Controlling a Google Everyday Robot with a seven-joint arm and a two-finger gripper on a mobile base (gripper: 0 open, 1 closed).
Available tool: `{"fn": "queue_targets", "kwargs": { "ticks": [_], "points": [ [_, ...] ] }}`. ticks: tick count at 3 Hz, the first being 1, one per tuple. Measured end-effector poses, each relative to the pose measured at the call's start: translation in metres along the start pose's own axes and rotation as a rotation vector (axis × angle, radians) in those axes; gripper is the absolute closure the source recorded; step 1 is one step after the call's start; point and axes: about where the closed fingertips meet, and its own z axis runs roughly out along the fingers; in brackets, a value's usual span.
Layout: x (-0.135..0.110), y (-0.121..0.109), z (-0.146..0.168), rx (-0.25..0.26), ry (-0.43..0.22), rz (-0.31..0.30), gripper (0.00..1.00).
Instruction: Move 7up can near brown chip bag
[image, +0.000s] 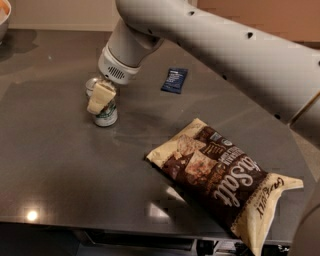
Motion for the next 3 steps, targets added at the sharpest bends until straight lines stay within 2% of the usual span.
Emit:
{"fn": "queue_targets", "kwargs": {
  "ticks": [1,2,3],
  "points": [
    [0.002,0.000,-0.006,0.008,-0.007,0.009,0.62],
    [0.017,-0.001,-0.030,0.017,-0.013,0.053,0.86],
    [0.046,0.001,-0.062,0.022,-0.009,0.119,1.00]
  ]
}}
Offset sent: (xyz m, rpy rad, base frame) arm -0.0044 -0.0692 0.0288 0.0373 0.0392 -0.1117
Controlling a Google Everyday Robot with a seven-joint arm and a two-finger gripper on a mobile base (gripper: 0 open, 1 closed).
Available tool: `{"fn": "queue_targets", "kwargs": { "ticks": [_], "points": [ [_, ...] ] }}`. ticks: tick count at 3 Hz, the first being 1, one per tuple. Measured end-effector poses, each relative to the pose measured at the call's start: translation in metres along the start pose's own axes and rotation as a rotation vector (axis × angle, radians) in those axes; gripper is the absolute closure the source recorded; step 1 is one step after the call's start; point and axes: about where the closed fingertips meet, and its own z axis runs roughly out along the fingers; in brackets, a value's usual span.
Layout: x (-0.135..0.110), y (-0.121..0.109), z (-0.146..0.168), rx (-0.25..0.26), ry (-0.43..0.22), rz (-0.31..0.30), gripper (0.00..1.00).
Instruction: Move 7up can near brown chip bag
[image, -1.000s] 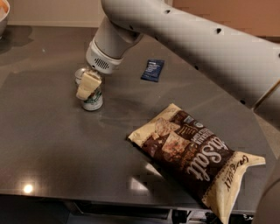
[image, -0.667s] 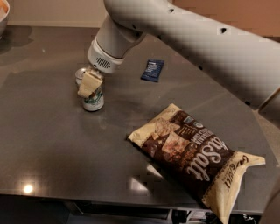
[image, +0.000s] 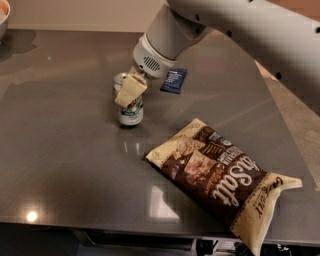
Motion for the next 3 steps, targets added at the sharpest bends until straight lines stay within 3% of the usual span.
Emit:
{"fn": "queue_targets", "kwargs": {
  "ticks": [2,3],
  "points": [
    [0.074,0.004,-0.037,0.001,-0.001,0.147,1.00],
    [0.099,0.006,-0.039,0.014,0.004,0.187,0.82]
  ]
}}
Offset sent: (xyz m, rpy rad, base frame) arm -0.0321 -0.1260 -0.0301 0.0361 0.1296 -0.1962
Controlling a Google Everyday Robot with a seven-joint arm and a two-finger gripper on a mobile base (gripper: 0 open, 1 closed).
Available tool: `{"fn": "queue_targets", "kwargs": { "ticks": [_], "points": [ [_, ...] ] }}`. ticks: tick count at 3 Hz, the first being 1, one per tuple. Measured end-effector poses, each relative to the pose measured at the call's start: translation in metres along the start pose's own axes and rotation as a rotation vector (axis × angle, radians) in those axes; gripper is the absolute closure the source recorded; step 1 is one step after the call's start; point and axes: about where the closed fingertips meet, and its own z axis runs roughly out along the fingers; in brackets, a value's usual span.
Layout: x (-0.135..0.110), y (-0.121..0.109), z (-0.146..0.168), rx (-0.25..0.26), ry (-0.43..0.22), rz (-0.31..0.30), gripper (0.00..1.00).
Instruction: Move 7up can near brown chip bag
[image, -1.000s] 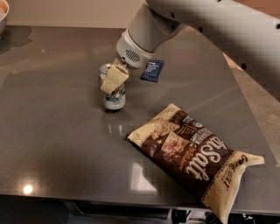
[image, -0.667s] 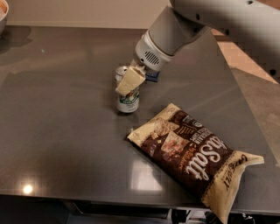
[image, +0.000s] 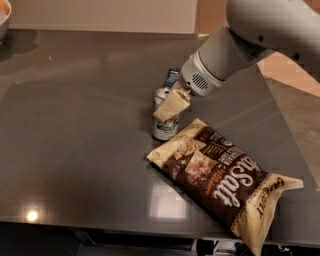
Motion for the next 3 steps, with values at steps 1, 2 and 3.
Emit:
{"fn": "queue_targets", "kwargs": {
  "ticks": [1,2,3],
  "points": [
    [0.0088,-0.0019,-0.0024,0.011,-0.001,0.012,0.59],
    [0.0079,-0.0018,-0.0036,0.011,-0.001,0.011,0.36],
    [0.0074,-0.0011,-0.0036,0.011,0.000,0.010,0.12]
  ]
}}
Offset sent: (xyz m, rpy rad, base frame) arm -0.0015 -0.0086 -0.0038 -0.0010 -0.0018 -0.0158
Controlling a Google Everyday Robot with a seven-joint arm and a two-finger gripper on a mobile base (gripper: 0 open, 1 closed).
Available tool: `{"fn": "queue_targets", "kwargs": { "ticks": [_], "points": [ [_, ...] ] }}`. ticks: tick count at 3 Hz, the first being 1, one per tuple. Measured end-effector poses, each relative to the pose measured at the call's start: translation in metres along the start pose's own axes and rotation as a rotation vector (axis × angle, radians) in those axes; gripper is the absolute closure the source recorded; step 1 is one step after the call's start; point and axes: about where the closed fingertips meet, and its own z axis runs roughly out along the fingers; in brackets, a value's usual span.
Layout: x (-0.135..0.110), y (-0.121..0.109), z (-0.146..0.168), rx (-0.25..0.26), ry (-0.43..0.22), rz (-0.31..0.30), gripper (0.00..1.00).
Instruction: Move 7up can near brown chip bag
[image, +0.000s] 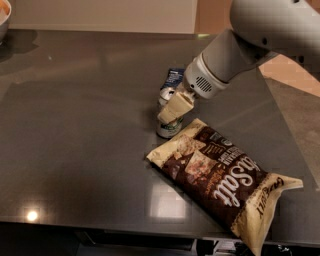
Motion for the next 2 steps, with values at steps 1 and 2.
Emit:
{"fn": "queue_targets", "kwargs": {
  "ticks": [1,2],
  "points": [
    [-0.0009,0.0012,0.0000,0.000,0.001,-0.003,0.00],
    [-0.0009,0.0013,0.0000,0.000,0.001,-0.003,0.00]
  ]
}}
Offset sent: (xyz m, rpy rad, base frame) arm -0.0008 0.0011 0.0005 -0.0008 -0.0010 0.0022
